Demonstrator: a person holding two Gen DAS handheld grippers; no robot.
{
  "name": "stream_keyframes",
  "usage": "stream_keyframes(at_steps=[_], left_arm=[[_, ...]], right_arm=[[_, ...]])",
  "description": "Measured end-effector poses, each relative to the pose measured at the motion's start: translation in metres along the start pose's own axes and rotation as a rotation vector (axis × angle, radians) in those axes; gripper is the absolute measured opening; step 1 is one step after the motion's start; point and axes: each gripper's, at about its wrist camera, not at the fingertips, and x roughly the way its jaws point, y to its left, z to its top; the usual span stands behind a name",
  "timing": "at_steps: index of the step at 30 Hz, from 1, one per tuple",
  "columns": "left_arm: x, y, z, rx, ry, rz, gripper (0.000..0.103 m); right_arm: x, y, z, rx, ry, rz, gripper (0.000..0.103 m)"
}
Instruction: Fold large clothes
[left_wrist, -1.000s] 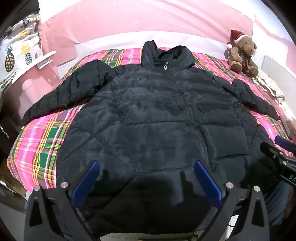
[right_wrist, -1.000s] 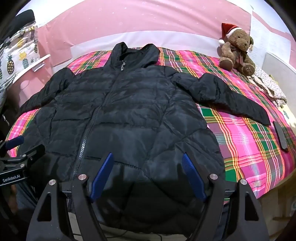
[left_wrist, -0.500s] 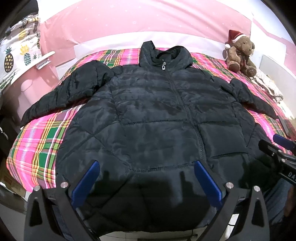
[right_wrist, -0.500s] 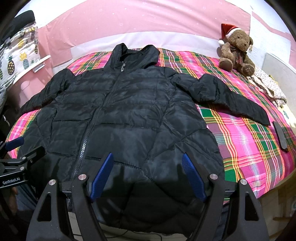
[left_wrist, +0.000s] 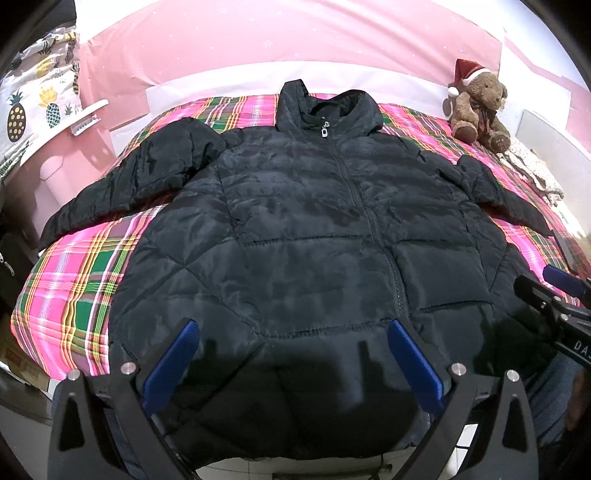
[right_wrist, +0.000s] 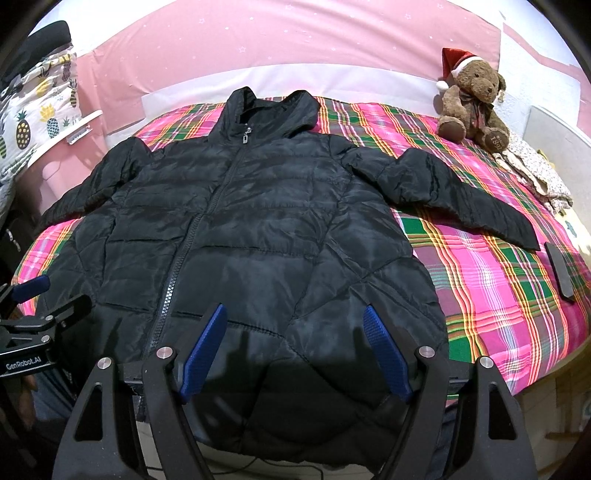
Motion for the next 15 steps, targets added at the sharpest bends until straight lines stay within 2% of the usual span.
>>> stream_keyframes(at_steps=[15], left_arm=[[-0.0002, -0.0023, -0.0014, 0.001, 0.009, -0.007, 0.103]], right_arm=[[0.0002, 0.0021, -0.0008, -0.004, -0.002, 0.001, 0.076]])
